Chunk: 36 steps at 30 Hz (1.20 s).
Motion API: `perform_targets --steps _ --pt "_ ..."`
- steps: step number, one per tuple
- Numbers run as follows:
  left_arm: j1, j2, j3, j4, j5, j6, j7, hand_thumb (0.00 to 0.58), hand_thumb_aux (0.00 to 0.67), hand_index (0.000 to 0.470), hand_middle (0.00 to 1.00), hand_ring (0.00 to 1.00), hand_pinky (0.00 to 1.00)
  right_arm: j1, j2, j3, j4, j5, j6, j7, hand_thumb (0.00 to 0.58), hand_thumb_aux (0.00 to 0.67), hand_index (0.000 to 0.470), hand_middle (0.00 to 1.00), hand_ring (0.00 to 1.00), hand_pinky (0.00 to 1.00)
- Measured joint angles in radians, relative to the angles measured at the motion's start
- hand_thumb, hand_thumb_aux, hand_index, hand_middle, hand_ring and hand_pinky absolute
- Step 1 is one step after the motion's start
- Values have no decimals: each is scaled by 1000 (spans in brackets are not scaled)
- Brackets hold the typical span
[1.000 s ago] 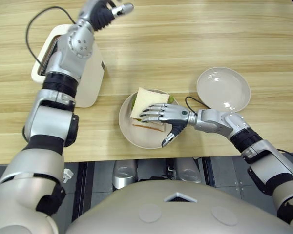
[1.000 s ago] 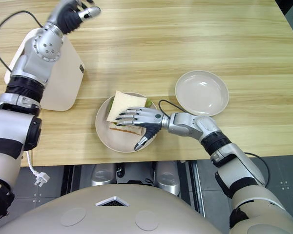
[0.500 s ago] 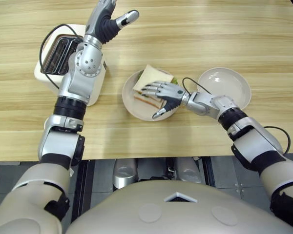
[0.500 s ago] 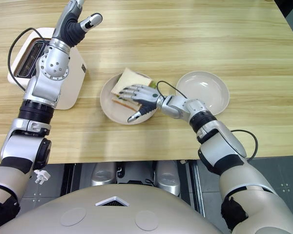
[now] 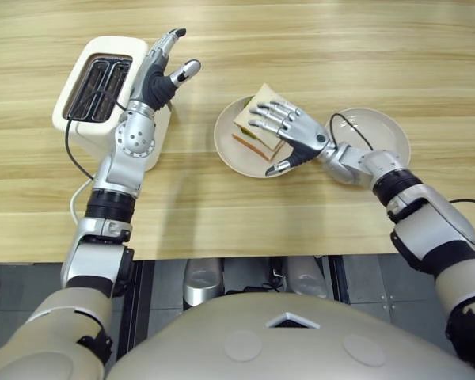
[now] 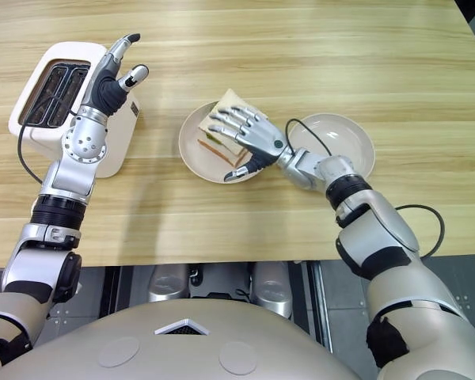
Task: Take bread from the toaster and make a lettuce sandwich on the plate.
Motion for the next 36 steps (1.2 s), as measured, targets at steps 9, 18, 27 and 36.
perform_targets --steps 9,18,27,36 --pt "140 -37 -7 -180 -174 -68 -193 580 670 460 1000 1000 1000 161 -69 -202 -183 317 -237 65 580 670 460 1000 1000 1000" --pt "496 92 -218 -475 -491 60 -743 580 670 460 1000 1000 1000 463 -220 -3 -469 1232 -80 1200 580 670 460 1000 1000 1000" --pt "392 95 -406 -292 55 -8 -518 580 670 460 1000 1000 1000 489 -245 -65 -514 881 164 1383 580 670 460 1000 1000 1000" --pt "96 -65 -494 110 390 0 -84 580 670 460 1000 1000 1000 239 -34 -112 -204 442 175 986 580 670 460 1000 1000 1000"
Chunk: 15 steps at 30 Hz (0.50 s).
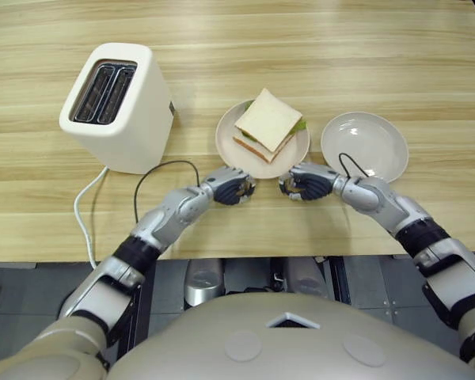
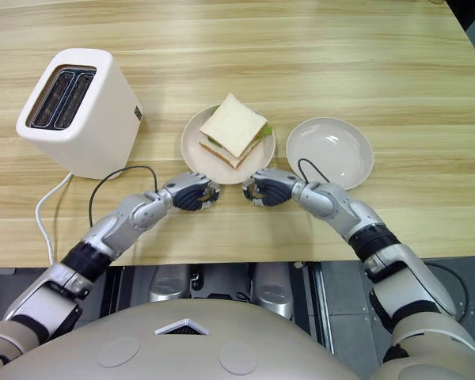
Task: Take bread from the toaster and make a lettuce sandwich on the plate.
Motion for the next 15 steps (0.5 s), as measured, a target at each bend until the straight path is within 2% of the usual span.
perform_targets --steps 6,11,12,15 --pt "-182 -106 16 334 4 19 165 580 670 460 1000 1000 1000 -222 152 83 363 -201 -8 -301 580 670 460 1000 1000 1000" --pt "-352 -158 36 628 -3 59 277 580 670 460 1000 1000 1000 -360 246 93 569 -245 38 -453 580 670 460 1000 1000 1000" --pt "-369 -164 44 660 -6 65 287 580 670 460 1000 1000 1000 -369 252 92 587 -246 53 -460 0 0 0 0 0 0" --pt "-390 -176 81 724 -56 36 299 580 670 460 1000 1000 1000 -370 264 88 631 -244 97 -478 0 0 0 0 0 0"
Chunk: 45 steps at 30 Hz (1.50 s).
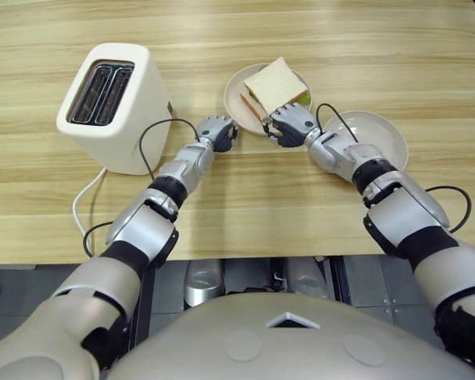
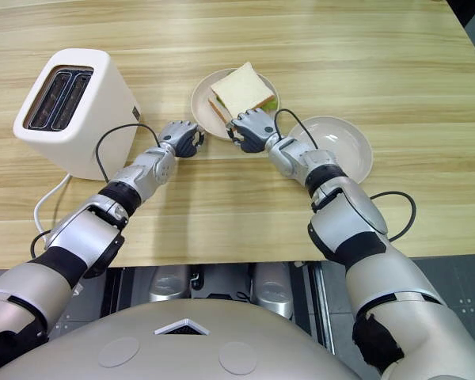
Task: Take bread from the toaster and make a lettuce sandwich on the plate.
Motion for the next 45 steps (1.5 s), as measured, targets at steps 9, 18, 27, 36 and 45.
perform_targets --steps 9,18,27,36,45 --pt "276 -2 229 -328 -363 -355 -95 0 0 0 0 0 0 122 -78 -188 -119 184 -325 -107 0 0 0 0 0 0" --pt "613 -83 379 -950 -694 -309 -241 0 0 0 0 0 0 470 -18 -424 -458 657 -544 167 0 0 0 0 0 0" --pt "683 -117 430 -1056 -688 -270 -226 0 0 0 0 0 0 573 75 -537 -691 868 -436 338 0 0 0 0 0 0" --pt "702 -107 452 -1056 -561 -348 -162 0 0 0 0 0 0 577 100 -608 -716 873 -426 433 0 0 0 0 0 0" --pt "689 -117 467 -1040 -585 -375 -150 0 0 0 0 0 0 572 126 -671 -719 915 -438 510 0 0 0 0 0 0"
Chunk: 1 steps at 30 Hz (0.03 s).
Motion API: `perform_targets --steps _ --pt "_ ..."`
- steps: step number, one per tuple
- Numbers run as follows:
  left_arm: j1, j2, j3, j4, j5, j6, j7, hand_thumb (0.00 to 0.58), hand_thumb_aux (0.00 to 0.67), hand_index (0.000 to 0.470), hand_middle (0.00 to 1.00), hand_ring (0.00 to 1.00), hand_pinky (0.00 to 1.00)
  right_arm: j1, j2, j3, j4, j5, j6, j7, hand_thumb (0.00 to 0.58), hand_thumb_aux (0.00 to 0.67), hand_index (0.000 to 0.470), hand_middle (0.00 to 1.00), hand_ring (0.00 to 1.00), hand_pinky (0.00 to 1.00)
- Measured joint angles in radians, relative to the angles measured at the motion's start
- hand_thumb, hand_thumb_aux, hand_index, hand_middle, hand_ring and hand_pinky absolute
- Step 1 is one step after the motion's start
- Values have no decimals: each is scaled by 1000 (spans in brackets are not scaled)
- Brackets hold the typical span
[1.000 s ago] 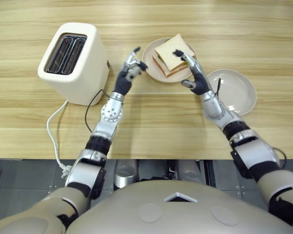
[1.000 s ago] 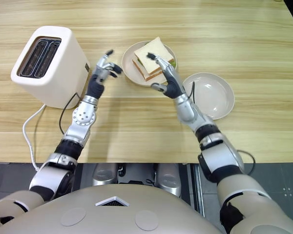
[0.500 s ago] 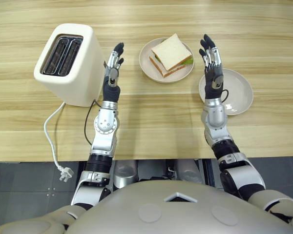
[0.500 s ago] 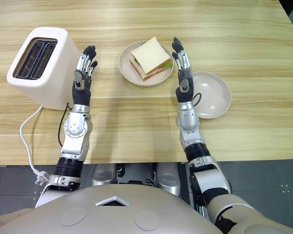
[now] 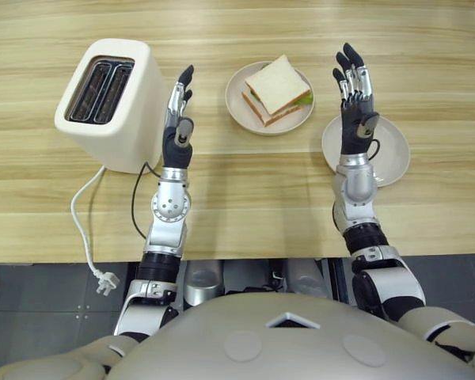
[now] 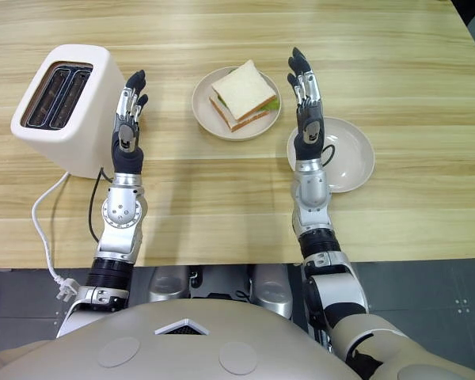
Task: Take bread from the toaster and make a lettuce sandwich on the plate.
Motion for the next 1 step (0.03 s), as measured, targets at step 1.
perform_targets --steps 1 --pt "-7 2 3 4 -2 0 0 0 0 0 0 0 0 2 2 -3 0 0 0 6 0 0 0 0 0 0"
